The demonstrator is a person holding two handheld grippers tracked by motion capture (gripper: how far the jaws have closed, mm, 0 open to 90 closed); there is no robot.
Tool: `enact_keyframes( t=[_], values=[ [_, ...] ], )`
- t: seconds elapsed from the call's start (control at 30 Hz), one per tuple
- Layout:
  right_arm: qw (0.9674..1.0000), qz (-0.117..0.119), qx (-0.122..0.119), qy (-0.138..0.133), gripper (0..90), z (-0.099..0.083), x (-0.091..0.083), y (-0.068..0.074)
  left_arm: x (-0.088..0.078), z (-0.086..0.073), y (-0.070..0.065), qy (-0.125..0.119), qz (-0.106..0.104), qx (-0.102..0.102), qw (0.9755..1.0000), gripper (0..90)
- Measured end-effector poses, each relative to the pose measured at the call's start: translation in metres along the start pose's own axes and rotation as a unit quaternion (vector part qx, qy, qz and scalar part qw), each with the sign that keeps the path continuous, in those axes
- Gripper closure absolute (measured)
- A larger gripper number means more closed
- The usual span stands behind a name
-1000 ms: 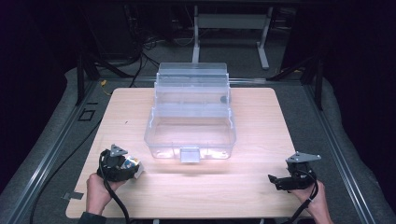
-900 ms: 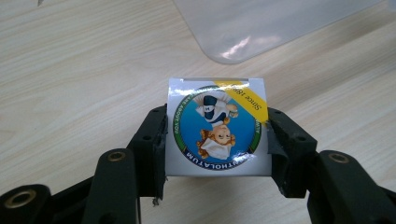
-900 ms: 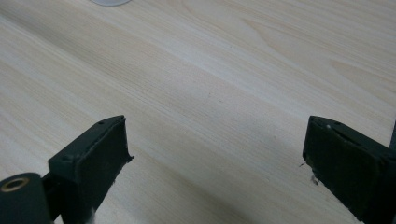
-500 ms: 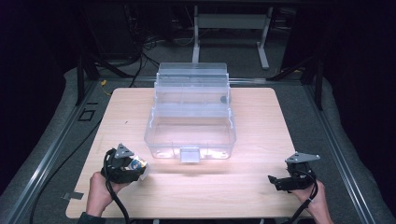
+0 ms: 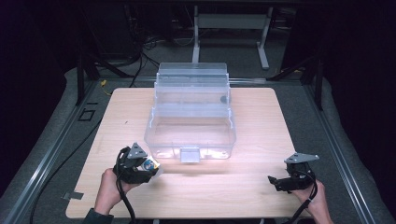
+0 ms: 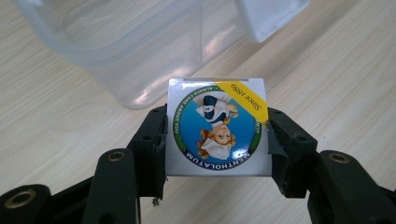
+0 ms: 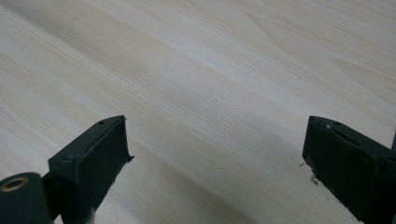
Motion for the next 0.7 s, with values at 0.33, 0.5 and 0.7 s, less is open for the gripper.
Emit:
enact_keyframes(
  t=[0.33, 0.5, 0.7],
  values=[
    [1.0, 0.0, 0.0, 0.002, 6.3, 0.0, 0.0, 0.0, 0.008, 0.018, -0.022, -0.002, -0.036, 0.036, 0.9987, 46.4],
    [1.0, 0.0, 0.001, 0.01, 6.3, 0.0, -0.001, 0.0, 0.013, 0.029, -0.034, -0.004, -0.055, 0.06, 0.9967, 46.4],
    [1.0, 0.0, 0.001, 0.004, 6.3, -0.001, 0.0, -0.001, 0.022, 0.043, -0.05, -0.006, -0.08, 0.085, 0.9932, 46.4]
  ],
)
Point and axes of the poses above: each handheld gripper's, and its own axes: x roughly forward along the jaws, z roughly out of its top, y roughly to its left, the point moved 2 cm from there along x, roughly forward along the jaws, and after that the axes turned 4 degrees about z, right-handed, at the moved point
